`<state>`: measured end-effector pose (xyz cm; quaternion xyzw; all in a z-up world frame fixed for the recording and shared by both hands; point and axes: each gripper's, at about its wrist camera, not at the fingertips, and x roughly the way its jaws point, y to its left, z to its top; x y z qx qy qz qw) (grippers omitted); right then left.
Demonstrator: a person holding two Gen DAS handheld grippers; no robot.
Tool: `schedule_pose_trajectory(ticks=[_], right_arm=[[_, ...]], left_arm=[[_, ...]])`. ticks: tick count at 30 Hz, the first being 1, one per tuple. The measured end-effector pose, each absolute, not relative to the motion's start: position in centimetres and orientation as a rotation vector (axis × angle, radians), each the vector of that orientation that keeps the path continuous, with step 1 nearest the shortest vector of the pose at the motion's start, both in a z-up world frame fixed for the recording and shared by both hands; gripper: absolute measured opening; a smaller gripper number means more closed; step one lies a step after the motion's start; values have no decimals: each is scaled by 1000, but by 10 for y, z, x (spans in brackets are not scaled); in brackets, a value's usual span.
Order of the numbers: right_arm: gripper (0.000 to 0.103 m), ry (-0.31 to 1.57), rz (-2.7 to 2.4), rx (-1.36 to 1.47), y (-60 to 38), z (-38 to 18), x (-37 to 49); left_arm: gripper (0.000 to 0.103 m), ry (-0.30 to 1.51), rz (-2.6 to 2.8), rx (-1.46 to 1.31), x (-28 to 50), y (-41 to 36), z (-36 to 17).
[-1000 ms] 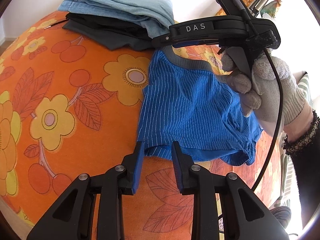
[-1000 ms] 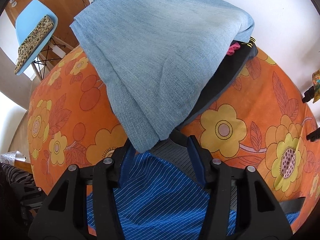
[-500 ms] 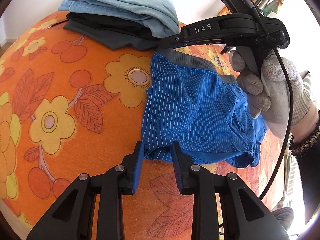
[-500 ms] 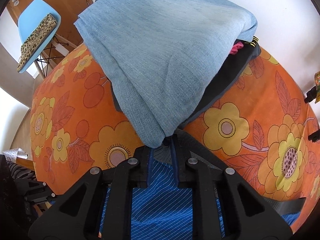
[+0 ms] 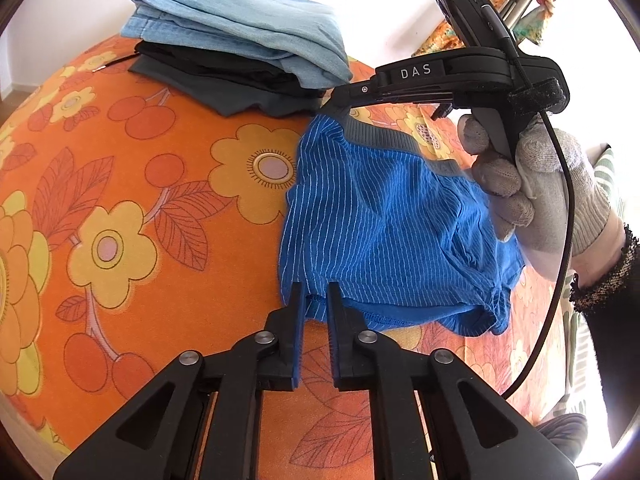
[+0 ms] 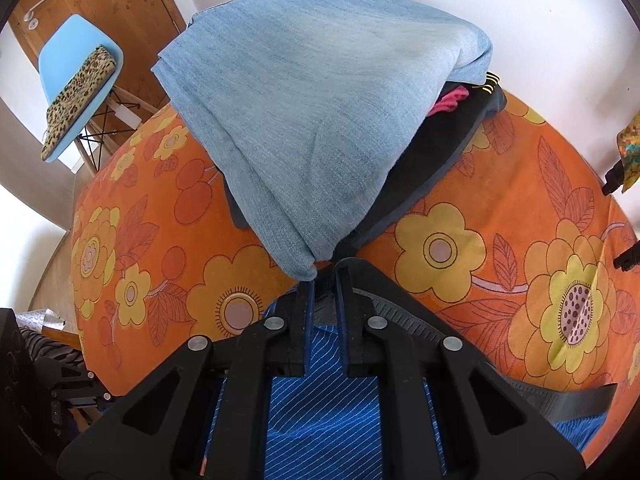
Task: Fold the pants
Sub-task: 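Close the right tool on the grey waistband while the left tool pinches the leg hem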
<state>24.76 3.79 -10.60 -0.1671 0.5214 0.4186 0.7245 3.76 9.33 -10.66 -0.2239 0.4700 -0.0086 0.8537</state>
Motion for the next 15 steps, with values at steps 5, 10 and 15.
schedule_pose_trajectory(ticks=[5, 10, 15], right_arm=[[10, 1148, 918, -351, 34, -104, 251], [10, 1132, 916, -328, 32, -96, 252], [9, 1106, 918, -292, 25, -85, 252]], left_arm=[[56, 978, 22, -425, 42, 93, -107], [53, 1007, 10, -473, 50, 94, -119], [35, 1001, 6, -580, 54, 100, -125]])
